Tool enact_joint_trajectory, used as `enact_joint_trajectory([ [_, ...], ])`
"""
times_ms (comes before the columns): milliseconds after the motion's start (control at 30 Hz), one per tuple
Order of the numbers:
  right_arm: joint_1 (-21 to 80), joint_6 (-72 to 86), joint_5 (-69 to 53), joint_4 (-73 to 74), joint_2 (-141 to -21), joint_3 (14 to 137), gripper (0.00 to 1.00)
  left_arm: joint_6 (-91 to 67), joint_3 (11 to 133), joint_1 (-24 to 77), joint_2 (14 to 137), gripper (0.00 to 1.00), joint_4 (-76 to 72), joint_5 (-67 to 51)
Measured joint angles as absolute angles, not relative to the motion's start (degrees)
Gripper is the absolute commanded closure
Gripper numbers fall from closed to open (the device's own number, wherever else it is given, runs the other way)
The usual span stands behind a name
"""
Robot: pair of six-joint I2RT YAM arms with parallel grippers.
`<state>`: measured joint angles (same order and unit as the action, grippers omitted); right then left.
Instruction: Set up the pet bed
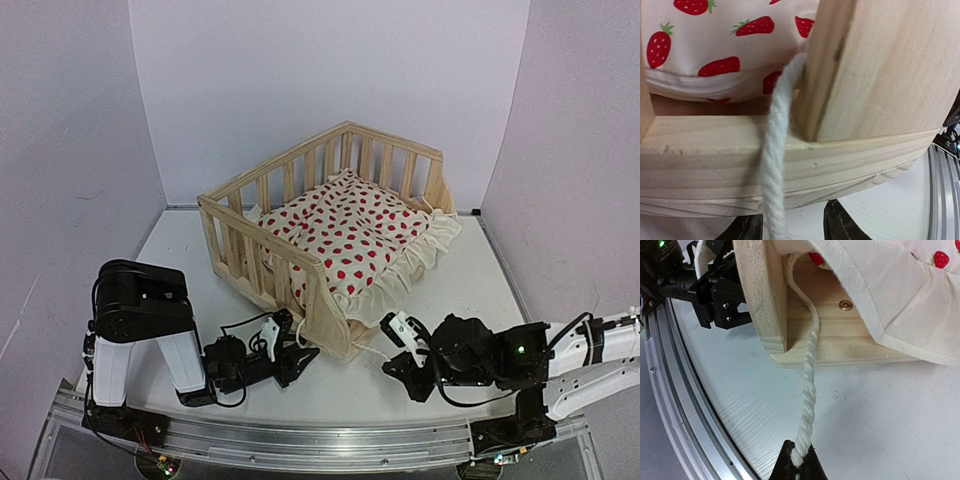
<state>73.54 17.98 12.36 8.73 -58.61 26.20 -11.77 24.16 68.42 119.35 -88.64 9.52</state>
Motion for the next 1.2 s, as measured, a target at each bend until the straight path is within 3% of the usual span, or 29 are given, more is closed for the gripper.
enact_joint_trajectory([
  [200,74.1,22.1,10.2,23.3,-54.6,31.1,1.0,-11.9,24.7,68.3,120.1,0.55,-88.7,8.5],
  [433,74.3,27.2,5.7,33.2,-41.8,31.1,1.0,-12.3,24.8,68.2,120.4,0.54,-88.7,7.8],
  [1200,74.4,23.7,-13.8,47.0,-39.7,35.2,1.0,-13.7,24.8,68.2,122.1,0.53,-88.9,6.6],
])
